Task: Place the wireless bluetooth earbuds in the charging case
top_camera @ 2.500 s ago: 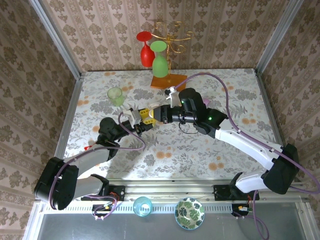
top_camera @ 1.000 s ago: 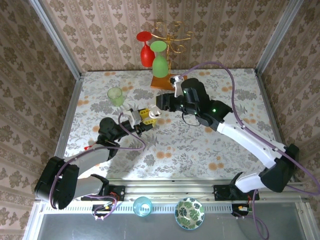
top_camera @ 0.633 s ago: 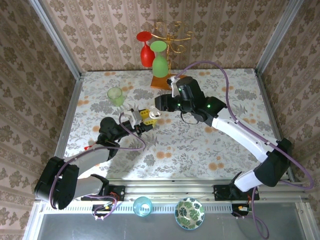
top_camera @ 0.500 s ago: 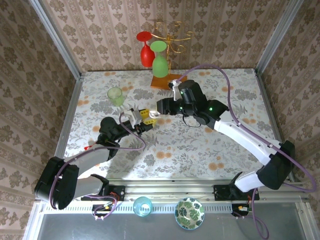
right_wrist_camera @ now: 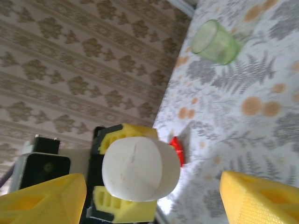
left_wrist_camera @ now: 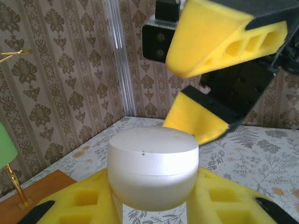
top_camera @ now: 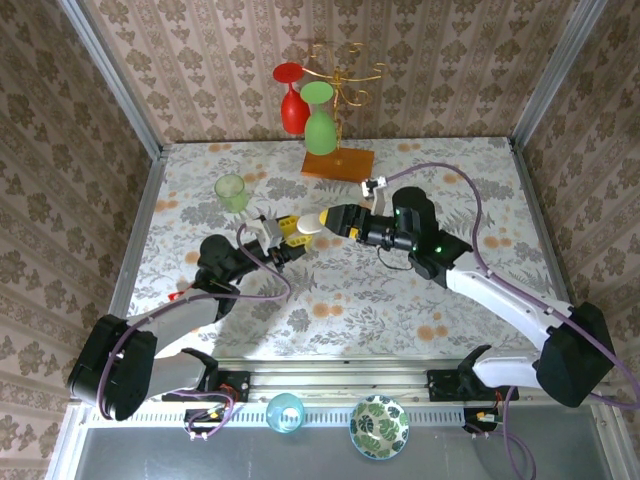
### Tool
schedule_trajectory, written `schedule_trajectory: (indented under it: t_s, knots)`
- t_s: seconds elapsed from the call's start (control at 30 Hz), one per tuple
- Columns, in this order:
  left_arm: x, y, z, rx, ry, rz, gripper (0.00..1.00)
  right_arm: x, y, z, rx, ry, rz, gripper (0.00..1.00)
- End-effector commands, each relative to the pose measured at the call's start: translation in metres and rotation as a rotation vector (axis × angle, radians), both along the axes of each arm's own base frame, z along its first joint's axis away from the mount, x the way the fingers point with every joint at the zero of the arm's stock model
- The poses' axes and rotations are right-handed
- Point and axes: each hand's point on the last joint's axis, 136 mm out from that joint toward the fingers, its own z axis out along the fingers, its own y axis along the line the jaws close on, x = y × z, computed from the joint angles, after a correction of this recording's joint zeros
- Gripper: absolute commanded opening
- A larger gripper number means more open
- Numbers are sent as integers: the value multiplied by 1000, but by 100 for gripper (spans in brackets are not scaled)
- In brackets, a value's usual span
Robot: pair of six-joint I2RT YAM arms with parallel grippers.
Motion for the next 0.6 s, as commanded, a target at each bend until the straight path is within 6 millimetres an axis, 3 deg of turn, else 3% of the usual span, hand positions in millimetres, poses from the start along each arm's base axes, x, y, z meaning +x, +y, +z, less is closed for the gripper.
schedule_trajectory:
  t_s: [0.0,0.23,0.37,0.4,0.57]
  knots:
    - [-4,-2,29,-61,-64,-19,27,-13,12,37,244,2,87,74]
    - [-8,-7,33,-64,-74,-39,27,-18,26,34,327,33,130,68]
    - [-10,-8,34,-65,-78,-44,27,-20,34,45,405,36,174,63]
    - [-10,-8,34,-65,-79,-45,27,-15,38,34,396,61,172,59]
    - [-11,-6,34,-64,-82,-38,27,-12,37,20,355,82,149,37]
